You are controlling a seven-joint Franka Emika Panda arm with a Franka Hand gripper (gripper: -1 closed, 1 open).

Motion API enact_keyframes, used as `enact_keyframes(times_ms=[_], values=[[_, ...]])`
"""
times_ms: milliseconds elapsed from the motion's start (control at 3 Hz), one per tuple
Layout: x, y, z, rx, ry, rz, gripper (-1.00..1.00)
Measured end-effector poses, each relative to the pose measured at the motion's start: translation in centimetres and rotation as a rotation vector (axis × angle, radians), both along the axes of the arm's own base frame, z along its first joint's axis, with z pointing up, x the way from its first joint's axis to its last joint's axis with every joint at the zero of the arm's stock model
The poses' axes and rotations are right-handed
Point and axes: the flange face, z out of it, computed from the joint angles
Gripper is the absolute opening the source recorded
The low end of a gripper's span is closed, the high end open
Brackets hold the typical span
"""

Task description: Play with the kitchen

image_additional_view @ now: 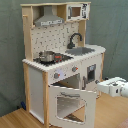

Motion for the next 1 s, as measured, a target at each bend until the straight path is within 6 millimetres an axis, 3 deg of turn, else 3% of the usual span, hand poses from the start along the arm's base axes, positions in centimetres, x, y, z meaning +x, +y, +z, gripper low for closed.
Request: enact_keyframes(times_ms=[333, 1000], values=[[-1.7, 3.6, 0.9, 0.024, -0.005, 0.09, 1.0], [-2.3, 9.2, 2.5, 0.102, -0.021, 0.158, 1.0]])
